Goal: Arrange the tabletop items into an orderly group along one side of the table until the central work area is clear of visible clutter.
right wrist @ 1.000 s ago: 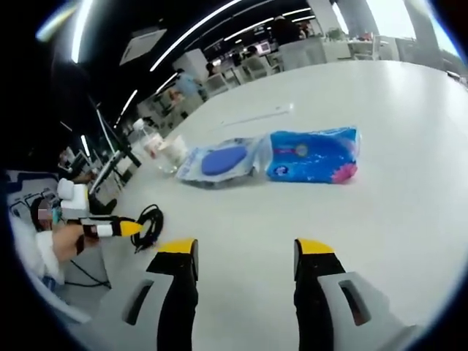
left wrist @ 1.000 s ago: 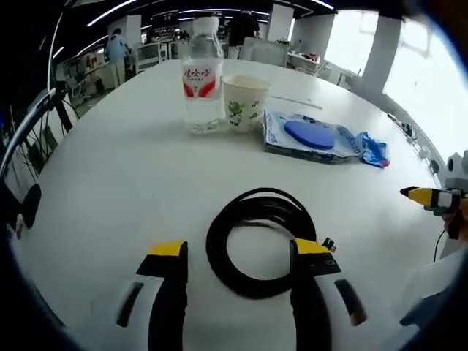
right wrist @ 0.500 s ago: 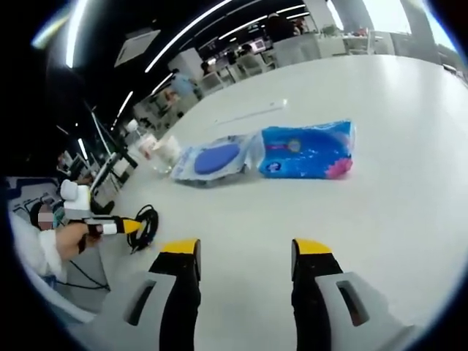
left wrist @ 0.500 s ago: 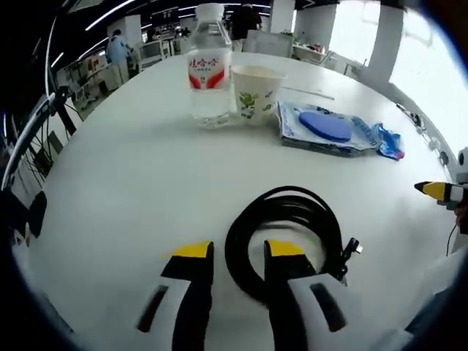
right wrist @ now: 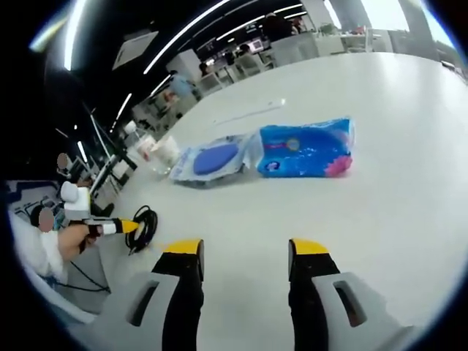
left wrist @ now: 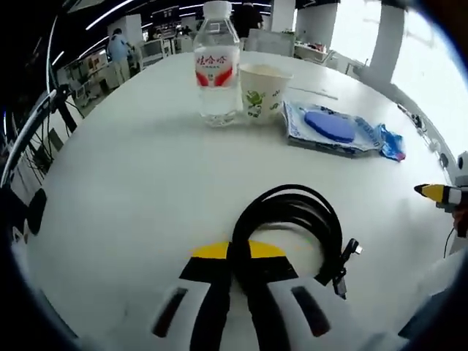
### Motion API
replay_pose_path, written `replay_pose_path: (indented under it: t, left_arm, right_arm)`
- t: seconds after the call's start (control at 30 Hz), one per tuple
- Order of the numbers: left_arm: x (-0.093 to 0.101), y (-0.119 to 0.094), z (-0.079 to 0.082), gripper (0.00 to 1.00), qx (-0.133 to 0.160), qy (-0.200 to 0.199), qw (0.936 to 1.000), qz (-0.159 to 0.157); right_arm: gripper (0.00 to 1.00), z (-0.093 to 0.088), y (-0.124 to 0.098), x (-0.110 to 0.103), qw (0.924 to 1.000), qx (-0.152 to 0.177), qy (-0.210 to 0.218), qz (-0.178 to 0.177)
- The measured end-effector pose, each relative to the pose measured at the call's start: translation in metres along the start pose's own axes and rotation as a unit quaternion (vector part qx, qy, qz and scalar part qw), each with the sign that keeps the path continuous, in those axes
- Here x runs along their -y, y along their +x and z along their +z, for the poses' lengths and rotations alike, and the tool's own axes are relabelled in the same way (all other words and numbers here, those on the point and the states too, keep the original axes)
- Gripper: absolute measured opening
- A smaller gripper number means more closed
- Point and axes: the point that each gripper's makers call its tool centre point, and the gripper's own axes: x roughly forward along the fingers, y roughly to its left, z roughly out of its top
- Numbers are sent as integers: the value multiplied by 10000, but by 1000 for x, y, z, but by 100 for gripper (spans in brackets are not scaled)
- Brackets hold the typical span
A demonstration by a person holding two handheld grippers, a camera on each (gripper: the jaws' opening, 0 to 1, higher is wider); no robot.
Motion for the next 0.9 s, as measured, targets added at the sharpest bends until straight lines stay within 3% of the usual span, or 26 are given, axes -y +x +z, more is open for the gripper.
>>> replay_pose_path:
  t: [0.2, 0.3, 0.57, 0.73, 0.9]
  left_arm:
    - [12, -8, -3, 1, 82, -492, 9983, -288]
    - [23, -12, -2, 1, 90, -500, 9976, -472]
    - [44, -35, 21, 0, 549, -886, 9894, -1011]
    - [57, -49, 30, 0, 739, -801, 9866, -1211]
    - [75, -59, 32, 1, 841, -794, 9829, -1434]
  right_arm:
    - [44, 7, -2, 0, 9999, 123, 27, 12]
    - [43, 8, -4, 0, 9999, 148, 15, 5]
    - [49, 4, -6, -8, 9994, 207, 180, 194]
    - [59, 4, 3, -33, 9967, 158, 362, 708]
    - [65, 2, 9, -76, 9884, -1, 434, 1453]
